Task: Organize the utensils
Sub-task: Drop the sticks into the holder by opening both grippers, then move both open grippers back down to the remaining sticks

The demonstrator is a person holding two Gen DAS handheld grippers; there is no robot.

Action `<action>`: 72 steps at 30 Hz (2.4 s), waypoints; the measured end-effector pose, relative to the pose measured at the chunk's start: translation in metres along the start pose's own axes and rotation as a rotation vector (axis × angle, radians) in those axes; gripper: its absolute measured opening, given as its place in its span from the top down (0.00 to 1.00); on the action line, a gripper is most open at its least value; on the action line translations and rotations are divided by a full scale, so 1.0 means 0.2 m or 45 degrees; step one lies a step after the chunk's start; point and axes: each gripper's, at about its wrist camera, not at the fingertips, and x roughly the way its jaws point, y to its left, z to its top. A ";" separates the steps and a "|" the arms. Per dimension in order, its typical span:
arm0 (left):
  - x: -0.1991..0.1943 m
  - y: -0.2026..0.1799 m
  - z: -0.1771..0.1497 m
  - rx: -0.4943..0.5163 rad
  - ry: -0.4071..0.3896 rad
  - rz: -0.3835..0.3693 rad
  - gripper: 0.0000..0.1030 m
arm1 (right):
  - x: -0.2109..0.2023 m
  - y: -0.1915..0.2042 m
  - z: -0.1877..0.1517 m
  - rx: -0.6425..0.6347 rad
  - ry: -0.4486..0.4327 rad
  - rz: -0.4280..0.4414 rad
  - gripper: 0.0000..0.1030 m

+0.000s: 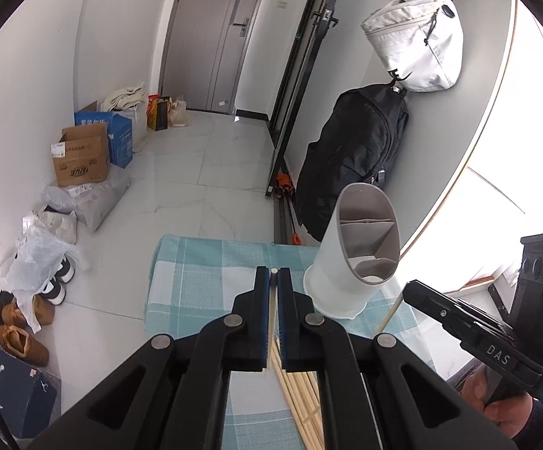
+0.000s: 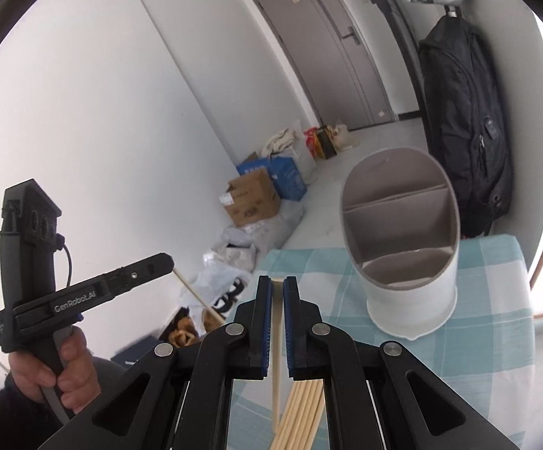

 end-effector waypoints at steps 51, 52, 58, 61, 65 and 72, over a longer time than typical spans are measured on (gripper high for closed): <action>0.40 -0.39 0.62 0.123 0.105 -0.173 1.00 | 0.13 -0.33 0.85 -0.315 -0.178 -0.125 0.95; 0.42 -0.38 0.61 0.116 0.116 -0.185 1.00 | 0.16 -0.34 0.84 -0.302 -0.156 -0.116 0.95; 0.52 -0.29 0.56 0.019 0.252 -0.256 0.78 | 0.24 -0.44 0.76 -0.121 -0.027 0.054 0.91; 0.47 -0.22 0.53 -0.038 0.216 -0.234 0.62 | 0.25 -0.47 0.74 -0.035 0.010 0.099 0.86; 0.38 -0.15 0.51 -0.072 0.178 -0.168 0.60 | 0.18 -0.50 0.72 0.041 -0.013 0.125 0.71; 0.29 -0.13 0.46 -0.063 0.093 -0.045 0.48 | 0.07 -0.45 0.69 0.071 -0.056 0.126 0.48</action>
